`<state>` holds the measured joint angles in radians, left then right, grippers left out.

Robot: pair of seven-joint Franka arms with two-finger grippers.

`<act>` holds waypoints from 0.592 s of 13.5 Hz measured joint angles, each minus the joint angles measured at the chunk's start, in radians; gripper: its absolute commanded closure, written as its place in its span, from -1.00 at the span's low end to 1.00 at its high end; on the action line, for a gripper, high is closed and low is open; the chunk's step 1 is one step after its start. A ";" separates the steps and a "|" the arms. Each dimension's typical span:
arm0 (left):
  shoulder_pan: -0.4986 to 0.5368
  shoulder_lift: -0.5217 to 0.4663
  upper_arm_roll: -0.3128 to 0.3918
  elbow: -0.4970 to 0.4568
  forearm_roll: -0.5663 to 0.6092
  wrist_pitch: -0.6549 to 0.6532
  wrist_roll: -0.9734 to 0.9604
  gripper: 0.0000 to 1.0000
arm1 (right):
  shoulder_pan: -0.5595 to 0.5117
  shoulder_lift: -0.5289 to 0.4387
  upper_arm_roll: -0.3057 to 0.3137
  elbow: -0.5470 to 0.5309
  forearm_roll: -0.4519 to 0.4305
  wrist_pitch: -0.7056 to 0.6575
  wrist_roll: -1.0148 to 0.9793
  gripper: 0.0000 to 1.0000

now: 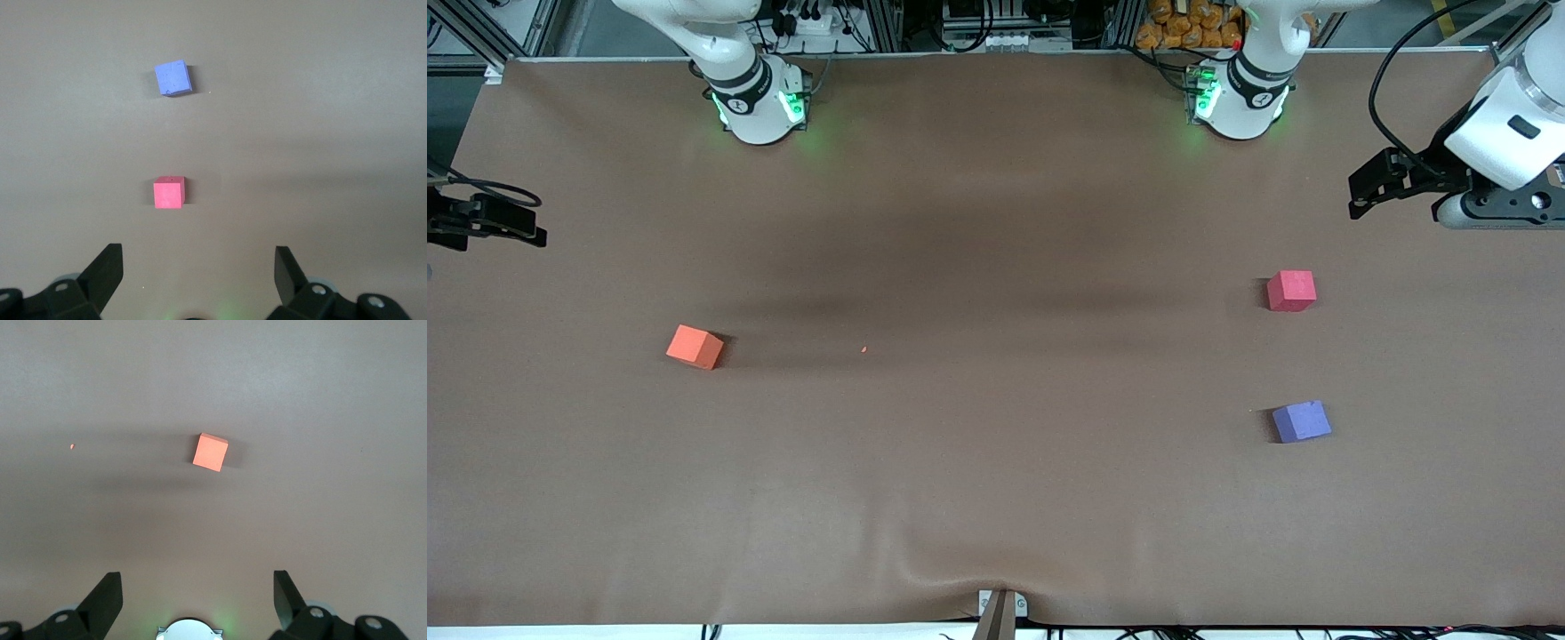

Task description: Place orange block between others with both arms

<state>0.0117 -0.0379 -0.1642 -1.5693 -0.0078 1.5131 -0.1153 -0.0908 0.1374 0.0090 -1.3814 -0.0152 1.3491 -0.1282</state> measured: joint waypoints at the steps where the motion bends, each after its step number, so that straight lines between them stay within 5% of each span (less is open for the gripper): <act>1: 0.000 0.000 0.000 0.000 0.000 0.000 0.000 -1.00 | 0.005 0.000 -0.006 0.000 0.000 0.000 0.001 -1.00; 8: 0.000 0.000 0.000 0.000 0.000 0.000 0.000 -1.00 | 0.017 -0.001 -0.036 0.002 0.002 0.000 0.001 -1.00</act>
<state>0.0116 -0.0379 -0.1644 -1.5693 -0.0078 1.5131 -0.1153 -0.0733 0.1363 -0.0267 -1.3797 -0.0136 1.3490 -0.1269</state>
